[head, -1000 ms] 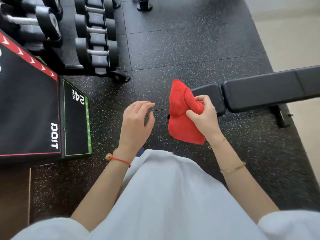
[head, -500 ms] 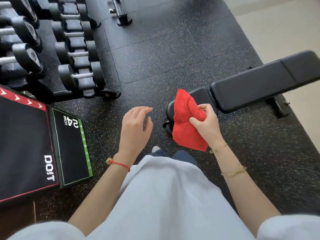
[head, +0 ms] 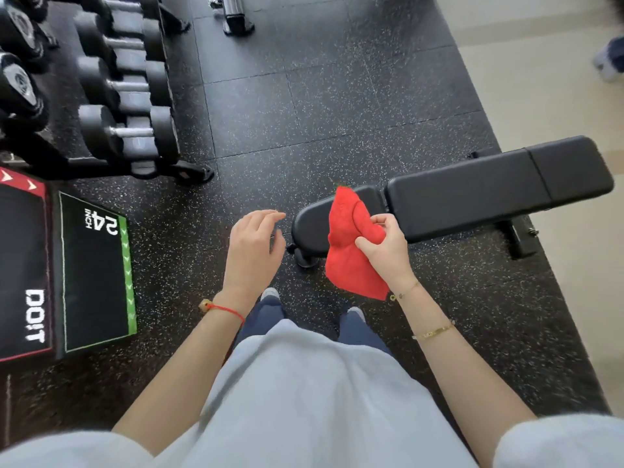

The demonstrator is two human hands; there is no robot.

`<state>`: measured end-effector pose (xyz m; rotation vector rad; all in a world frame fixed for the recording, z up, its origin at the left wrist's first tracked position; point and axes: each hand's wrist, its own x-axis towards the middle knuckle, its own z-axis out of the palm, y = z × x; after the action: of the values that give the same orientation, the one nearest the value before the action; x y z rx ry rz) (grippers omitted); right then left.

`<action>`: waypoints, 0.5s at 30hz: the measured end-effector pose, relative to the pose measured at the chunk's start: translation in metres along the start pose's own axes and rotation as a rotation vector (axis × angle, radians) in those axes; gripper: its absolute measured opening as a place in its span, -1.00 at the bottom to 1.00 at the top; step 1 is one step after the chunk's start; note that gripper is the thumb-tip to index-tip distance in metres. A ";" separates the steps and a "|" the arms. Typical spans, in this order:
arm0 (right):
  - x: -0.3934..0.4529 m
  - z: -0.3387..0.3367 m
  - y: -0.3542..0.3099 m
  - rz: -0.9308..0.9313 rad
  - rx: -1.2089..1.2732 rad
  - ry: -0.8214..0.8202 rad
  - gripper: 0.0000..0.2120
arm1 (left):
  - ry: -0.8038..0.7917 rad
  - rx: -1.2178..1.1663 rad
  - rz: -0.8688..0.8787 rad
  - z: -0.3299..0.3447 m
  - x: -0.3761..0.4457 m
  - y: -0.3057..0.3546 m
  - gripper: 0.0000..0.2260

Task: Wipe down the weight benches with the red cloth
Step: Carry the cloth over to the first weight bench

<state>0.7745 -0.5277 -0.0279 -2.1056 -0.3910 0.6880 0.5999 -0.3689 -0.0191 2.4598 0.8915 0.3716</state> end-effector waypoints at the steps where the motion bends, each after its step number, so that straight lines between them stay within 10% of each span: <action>1: 0.007 -0.008 0.006 0.002 -0.014 -0.027 -0.67 | 0.005 0.005 -0.024 0.009 0.001 0.008 -0.75; 15: 0.127 -0.027 0.123 -0.082 -0.069 -0.157 -0.68 | 0.073 0.035 -0.151 0.173 0.019 0.024 -0.73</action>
<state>0.8951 -0.5526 -0.1572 -2.0935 -0.5924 0.8038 0.6969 -0.4342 -0.1499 2.4045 1.1158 0.3968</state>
